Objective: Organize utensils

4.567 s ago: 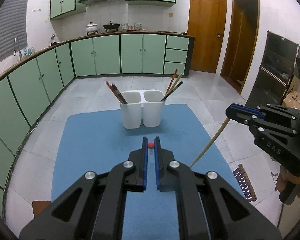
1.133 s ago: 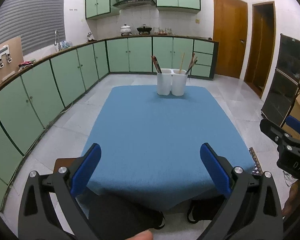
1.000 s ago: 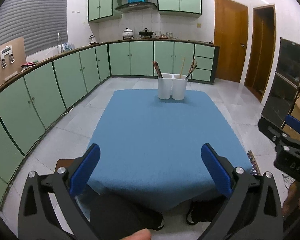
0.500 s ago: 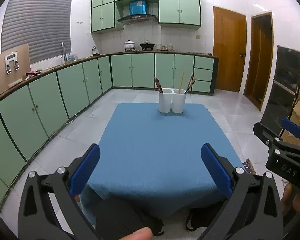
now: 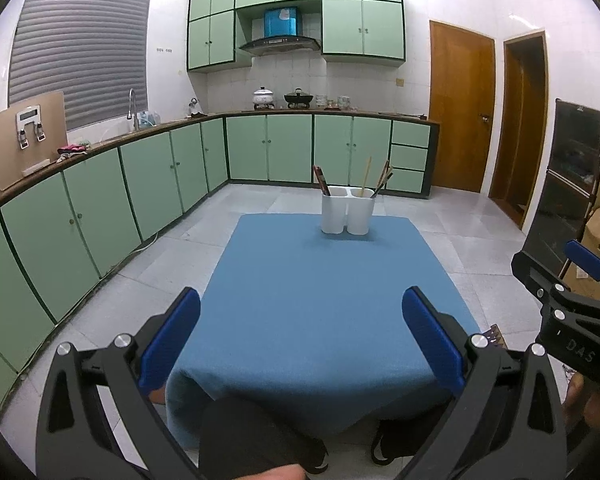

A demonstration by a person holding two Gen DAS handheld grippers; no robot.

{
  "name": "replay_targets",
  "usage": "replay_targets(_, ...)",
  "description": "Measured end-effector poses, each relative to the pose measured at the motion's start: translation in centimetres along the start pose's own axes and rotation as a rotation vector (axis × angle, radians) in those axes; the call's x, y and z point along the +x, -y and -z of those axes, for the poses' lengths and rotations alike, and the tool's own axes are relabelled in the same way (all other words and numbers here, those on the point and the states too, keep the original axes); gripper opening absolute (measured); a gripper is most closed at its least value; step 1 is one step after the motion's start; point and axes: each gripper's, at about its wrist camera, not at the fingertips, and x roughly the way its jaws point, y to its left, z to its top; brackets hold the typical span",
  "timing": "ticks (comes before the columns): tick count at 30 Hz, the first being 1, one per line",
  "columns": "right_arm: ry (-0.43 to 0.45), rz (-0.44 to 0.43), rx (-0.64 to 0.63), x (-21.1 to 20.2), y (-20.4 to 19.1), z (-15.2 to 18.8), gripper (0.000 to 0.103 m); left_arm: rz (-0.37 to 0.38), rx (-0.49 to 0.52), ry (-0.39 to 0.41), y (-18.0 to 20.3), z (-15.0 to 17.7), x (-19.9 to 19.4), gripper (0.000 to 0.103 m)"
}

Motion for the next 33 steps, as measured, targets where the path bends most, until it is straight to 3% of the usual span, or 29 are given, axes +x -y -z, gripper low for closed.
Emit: replay_targets(33, 0.038, -0.013, -0.001, -2.1, -0.2, -0.9, 0.097, 0.001, -0.031, 0.011, -0.6, 0.0, -1.1, 0.098)
